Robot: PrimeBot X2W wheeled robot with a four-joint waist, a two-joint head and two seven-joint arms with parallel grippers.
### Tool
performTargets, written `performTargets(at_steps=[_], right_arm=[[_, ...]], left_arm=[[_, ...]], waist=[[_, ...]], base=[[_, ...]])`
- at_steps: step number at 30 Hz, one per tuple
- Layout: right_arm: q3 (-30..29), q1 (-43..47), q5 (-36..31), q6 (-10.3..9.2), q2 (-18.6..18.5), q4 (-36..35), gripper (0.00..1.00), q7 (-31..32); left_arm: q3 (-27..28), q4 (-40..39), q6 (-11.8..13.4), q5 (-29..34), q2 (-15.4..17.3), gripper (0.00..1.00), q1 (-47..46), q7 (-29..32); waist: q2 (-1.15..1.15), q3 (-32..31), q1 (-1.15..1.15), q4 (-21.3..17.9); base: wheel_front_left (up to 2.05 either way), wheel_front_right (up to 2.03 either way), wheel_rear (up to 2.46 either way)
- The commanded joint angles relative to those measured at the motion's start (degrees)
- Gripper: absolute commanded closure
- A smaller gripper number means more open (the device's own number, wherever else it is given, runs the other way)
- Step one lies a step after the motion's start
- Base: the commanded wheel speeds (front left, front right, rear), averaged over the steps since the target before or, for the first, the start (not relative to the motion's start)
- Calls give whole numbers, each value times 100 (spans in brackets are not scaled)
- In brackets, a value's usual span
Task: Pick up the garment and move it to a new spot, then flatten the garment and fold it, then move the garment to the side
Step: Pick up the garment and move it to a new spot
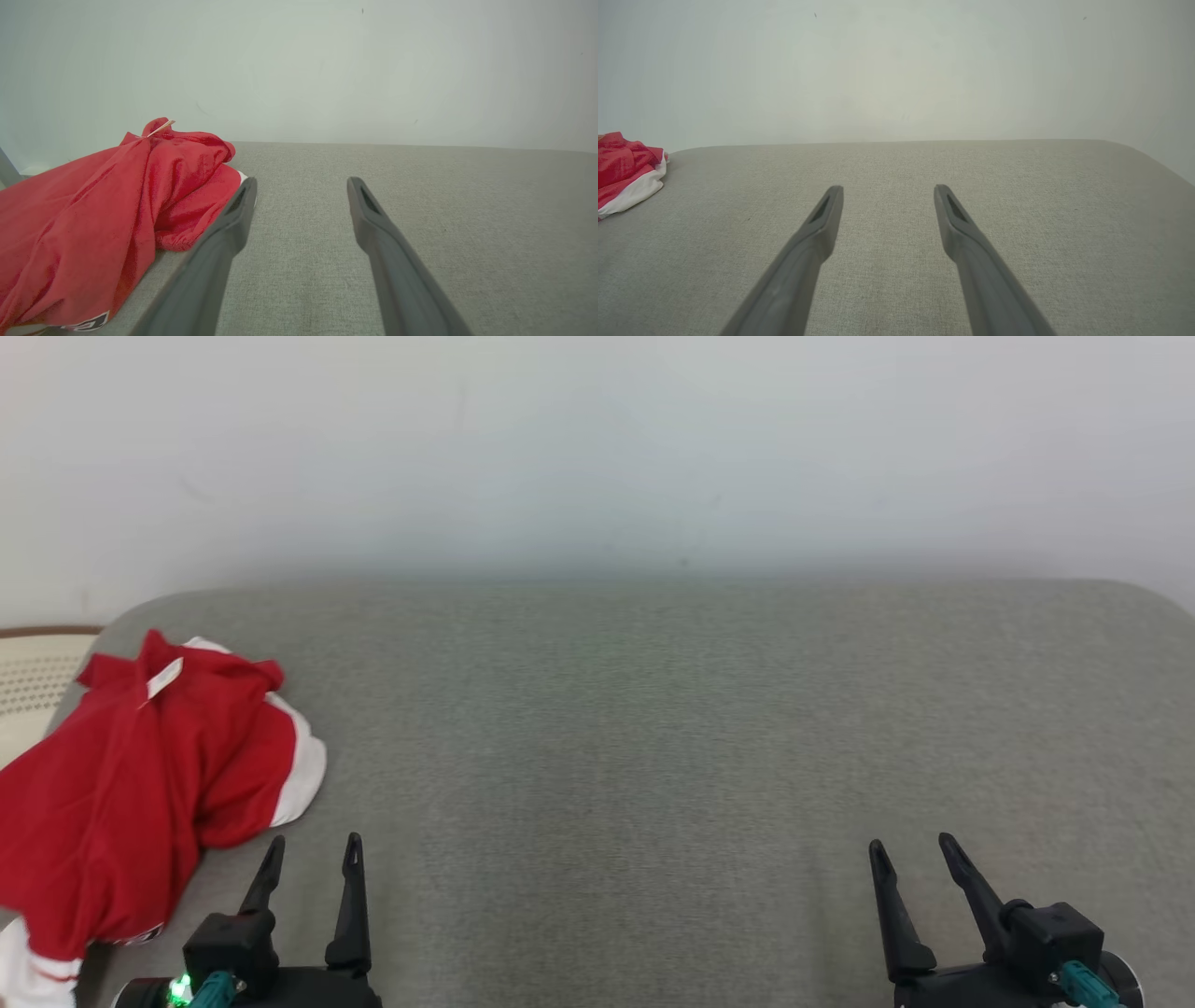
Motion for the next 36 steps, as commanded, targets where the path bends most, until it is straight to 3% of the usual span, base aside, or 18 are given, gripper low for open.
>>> performTargets(at_steps=[1, 3, 7, 12, 23, 29, 36], right_arm=[[69, 6, -43, 3, -46, -28, 0, 20], [262, -34, 22, 2, -40, -68, 0, 34], [470, -87, 57, 2, -43, -115, 0, 84], [632, -127, 100, 2, 1, -64, 0, 54], [674, -166, 151, 2, 41, -9, 0, 2], [739, -232, 127, 2, -22, -62, 0, 59], [888, -514, 174, 2, -208, -130, 0, 122]], left_arm=[[37, -14, 40, -21, 61, 0, -8, -14], [114, -85, 131, -52, 109, 0, 93, 0], [194, -124, 197, -144, 155, 0, 166, -26], [207, -198, 256, -216, 198, 0, 240, -13], [200, -262, 203, -337, 305, 0, -61, 148], [238, -206, -132, -638, 601, 0, -1230, 1008], [329, 1580, -654, -1098, 941, 0, -2502, 1825]], waist=[[0, 20, 0, 348], [0, 29, 0, 926], [0, 54, 0, 1602], [0, 52, 0, 1980], [0, 75, 0, 1995], [0, 241, 0, 1854], [0, 746, 0, 1300]], base=[[0, 0, 0], [0, 0, 0], [0, 0, 0], [0, 0, 0], [0, 0, 0], [0, 0, 0], [0, 0, 0]])
